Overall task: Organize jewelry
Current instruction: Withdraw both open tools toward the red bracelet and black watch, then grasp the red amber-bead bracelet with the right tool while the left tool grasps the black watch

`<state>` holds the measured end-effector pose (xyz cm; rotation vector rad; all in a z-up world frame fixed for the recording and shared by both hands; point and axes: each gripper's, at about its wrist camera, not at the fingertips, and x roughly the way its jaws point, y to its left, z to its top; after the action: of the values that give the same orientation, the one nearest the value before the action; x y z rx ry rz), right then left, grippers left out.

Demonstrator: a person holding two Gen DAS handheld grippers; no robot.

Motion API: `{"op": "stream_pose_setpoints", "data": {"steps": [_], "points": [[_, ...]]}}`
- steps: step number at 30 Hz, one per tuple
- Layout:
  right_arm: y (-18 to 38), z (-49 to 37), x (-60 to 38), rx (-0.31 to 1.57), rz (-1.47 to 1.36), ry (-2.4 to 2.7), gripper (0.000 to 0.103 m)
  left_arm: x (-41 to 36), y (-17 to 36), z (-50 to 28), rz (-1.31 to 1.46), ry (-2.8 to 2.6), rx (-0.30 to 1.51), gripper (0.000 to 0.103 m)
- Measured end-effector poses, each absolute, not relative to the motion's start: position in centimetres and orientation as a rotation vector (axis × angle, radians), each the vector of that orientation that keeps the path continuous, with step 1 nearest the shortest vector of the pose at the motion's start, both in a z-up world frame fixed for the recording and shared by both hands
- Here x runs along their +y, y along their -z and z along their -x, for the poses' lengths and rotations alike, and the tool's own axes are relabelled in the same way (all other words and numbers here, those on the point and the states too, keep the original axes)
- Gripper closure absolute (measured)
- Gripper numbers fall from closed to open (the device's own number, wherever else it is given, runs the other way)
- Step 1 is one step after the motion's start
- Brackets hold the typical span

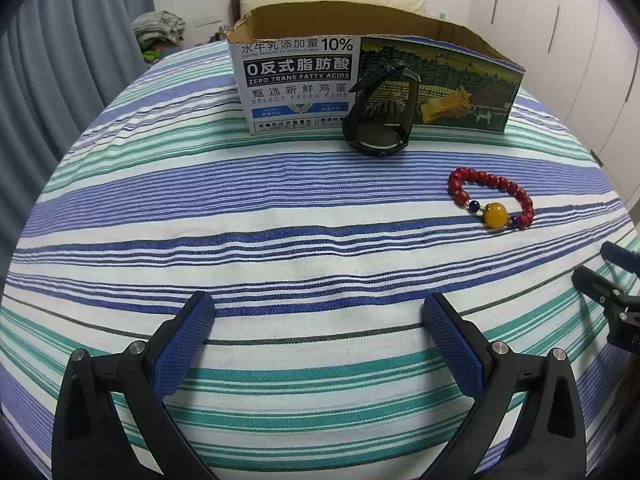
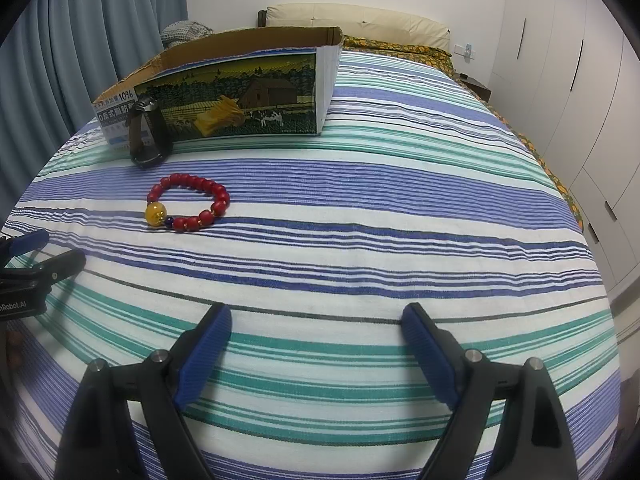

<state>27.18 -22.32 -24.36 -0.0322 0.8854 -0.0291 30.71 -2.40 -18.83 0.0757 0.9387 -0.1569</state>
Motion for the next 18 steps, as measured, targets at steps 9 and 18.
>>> {"op": "stream_pose_setpoints", "data": {"steps": [9, 18], "points": [[24.3, -27.2, -22.2, 0.886, 0.030, 0.027, 0.013, -2.4, 18.8, -30.7, -0.073, 0.153, 0.939, 0.000], [22.7, -27.8, -19.9, 0.820, 0.029, -0.193, 0.013, -2.2, 18.8, -30.8, -0.084, 0.187, 0.951, 0.000]]}}
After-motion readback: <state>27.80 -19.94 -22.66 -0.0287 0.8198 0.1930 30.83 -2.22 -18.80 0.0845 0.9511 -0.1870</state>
